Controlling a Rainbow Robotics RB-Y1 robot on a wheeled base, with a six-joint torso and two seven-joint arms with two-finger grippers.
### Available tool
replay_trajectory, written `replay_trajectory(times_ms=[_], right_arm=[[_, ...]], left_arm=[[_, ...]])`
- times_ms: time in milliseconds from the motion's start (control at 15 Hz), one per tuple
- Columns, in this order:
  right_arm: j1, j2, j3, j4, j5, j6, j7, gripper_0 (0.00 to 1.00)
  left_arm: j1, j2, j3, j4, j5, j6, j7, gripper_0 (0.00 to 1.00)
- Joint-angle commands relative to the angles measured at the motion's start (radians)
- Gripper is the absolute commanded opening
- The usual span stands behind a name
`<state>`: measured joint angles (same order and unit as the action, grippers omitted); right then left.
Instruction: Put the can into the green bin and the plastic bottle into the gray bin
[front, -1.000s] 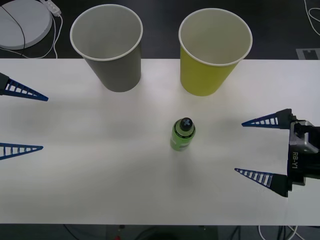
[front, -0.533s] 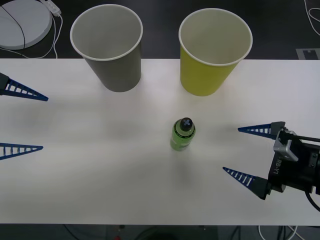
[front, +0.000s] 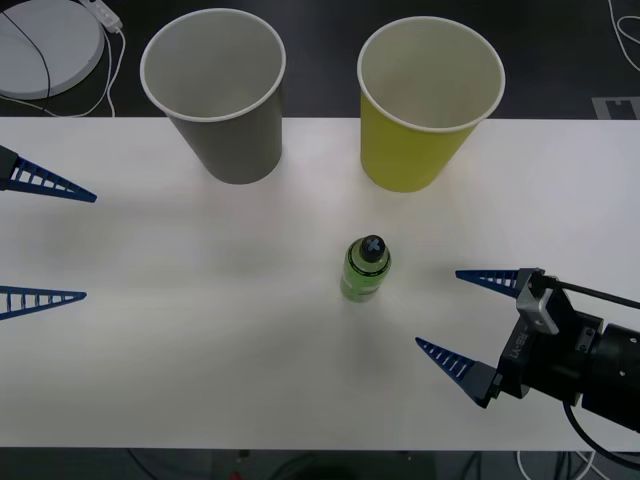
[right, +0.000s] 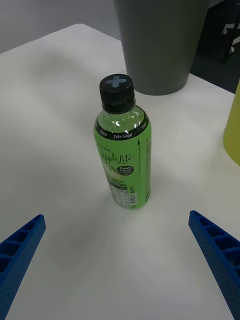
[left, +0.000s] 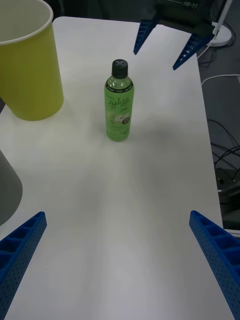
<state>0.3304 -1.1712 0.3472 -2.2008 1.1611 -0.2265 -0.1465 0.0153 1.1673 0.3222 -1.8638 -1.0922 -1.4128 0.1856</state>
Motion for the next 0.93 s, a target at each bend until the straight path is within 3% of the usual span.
replay_trajectory(times_ms=[67, 467, 933], right_arm=[[-0.024, 0.025, 0.018, 0.021, -0.040, -0.001, 0.002, 1.00], [-0.097, 0.113, 0.061, 0.075, -0.023, -0.001, 0.039, 1.00], [-0.122, 0.168, 0.076, 0.124, 0.014, -0.001, 0.079, 1.00]], left_arm=[[0.000, 0.000, 0.000, 0.000, 0.000, 0.000, 0.000, 1.00], [0.000, 0.000, 0.000, 0.000, 0.000, 0.000, 0.000, 1.00], [0.000, 0.000, 0.000, 0.000, 0.000, 0.000, 0.000, 1.00]])
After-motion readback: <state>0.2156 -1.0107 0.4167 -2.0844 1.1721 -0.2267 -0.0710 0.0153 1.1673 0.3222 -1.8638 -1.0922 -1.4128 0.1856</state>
